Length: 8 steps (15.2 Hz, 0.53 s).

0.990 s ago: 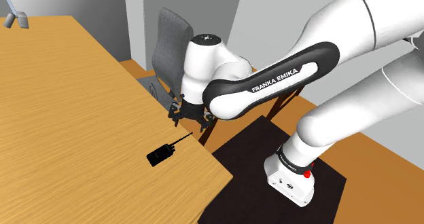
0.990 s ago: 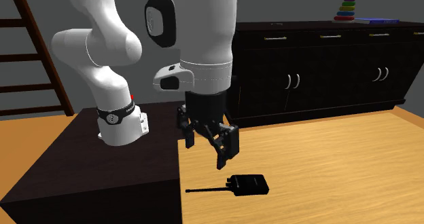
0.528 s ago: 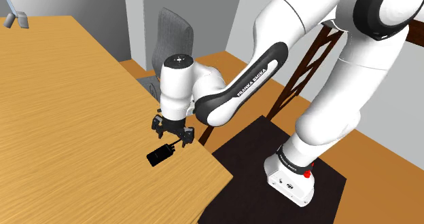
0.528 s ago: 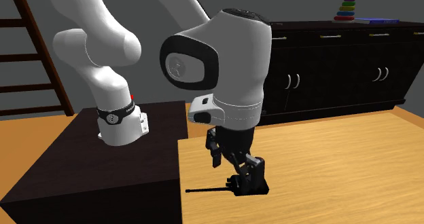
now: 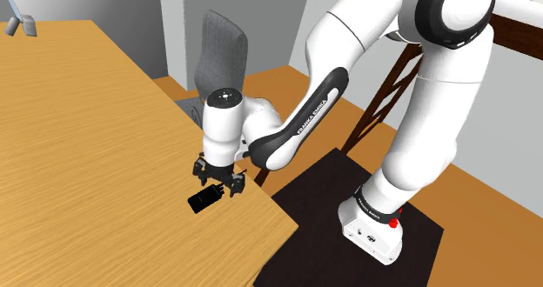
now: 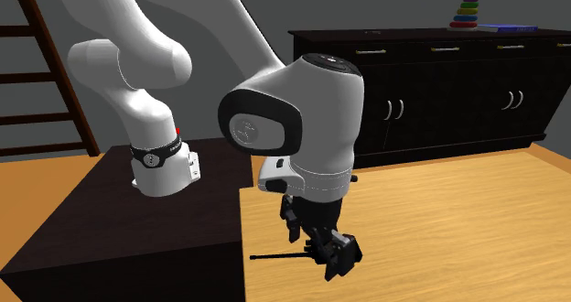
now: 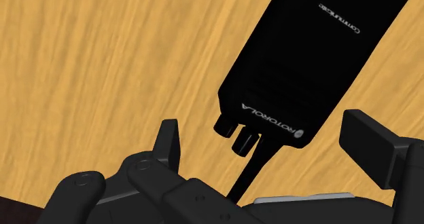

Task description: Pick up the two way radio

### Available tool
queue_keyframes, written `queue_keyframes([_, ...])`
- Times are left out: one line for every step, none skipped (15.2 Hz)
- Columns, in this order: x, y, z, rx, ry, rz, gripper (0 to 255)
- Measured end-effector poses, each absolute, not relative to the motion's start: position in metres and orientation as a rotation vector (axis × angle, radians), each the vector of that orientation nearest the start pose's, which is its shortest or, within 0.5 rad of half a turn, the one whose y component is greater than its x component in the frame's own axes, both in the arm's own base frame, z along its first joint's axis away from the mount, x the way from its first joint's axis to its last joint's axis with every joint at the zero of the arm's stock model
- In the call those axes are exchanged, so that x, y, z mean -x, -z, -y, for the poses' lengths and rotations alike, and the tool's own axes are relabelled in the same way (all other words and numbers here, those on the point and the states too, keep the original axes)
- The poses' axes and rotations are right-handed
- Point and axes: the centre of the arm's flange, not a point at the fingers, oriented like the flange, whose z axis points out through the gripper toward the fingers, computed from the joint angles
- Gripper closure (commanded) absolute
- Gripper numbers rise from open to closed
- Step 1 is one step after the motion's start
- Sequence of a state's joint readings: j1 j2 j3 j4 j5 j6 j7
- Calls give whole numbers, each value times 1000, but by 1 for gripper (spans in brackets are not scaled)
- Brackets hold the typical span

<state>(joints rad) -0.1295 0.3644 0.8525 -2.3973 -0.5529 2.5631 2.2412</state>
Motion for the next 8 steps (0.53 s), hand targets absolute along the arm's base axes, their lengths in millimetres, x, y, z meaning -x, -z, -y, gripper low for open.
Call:
queue_keyframes([-352, -213, -344, 2713, 25, -1613, 255])
queue_keyframes([-352, -212, -344, 2713, 25, -1613, 255])
queue_keyframes([-352, -212, -344, 2713, 25, -1613, 255])
queue_keyframes([-352, -212, -344, 2713, 25, -1613, 255])
queue_keyframes([-352, -211, -344, 2713, 25, -1613, 255])
queue_keyframes([-352, -211, -344, 2713, 25, -1613, 255])
queue_keyframes([-352, -211, -344, 2713, 25, -1612, 255])
queue_keyframes([-352, -211, -344, 2713, 25, -1612, 255])
